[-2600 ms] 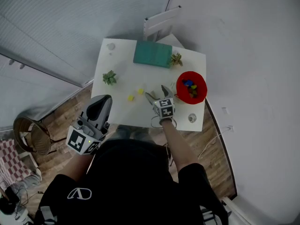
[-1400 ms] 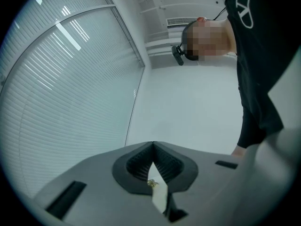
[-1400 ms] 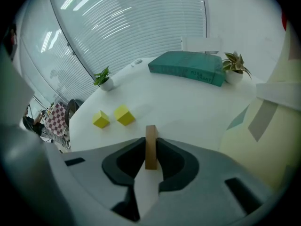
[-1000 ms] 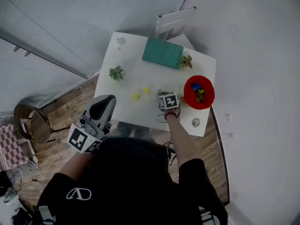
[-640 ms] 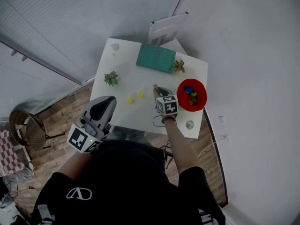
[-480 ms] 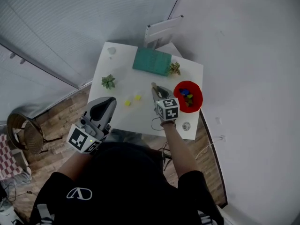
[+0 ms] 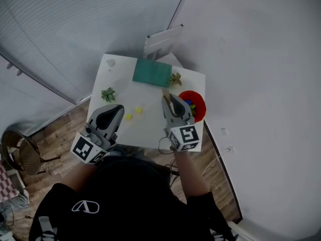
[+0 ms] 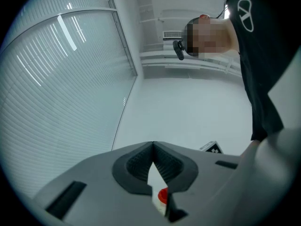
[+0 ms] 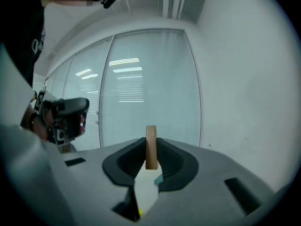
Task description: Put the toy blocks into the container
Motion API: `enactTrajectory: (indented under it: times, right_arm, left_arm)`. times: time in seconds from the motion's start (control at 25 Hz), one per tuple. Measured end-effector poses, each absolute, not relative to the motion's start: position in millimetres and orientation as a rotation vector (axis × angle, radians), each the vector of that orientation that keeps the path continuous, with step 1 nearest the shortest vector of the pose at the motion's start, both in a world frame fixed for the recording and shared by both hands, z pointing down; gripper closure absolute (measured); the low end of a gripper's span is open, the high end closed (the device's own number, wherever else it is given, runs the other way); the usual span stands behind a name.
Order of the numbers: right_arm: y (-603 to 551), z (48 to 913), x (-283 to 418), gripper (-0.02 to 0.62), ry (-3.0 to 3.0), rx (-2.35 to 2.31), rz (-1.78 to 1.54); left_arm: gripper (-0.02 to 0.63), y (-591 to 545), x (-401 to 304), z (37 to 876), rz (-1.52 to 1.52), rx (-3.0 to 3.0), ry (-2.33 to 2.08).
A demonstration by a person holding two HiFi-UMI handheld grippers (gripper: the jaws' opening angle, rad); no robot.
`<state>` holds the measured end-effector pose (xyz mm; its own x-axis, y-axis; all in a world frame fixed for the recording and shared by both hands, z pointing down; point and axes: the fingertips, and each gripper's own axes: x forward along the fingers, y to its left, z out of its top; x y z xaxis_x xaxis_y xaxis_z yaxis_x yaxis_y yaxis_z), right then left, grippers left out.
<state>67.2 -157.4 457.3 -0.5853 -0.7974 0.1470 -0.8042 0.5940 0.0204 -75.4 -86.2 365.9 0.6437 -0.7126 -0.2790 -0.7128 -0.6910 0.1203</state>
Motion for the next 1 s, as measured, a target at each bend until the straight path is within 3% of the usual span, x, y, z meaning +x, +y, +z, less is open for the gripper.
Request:
enactTrajectory:
  times: [0.4,1.0]
  right_arm:
    - [-93,374,57,0.518,-2.873,1.428,-0.242]
    - [-86,382,65,0.518,-2.896,1.480,-0.282]
  left_arm:
    - [0.601,-85,-66,354,0.508,-2.850,1.185]
    - [0.601,-86,-56,354,0.510,-2.875,1.143]
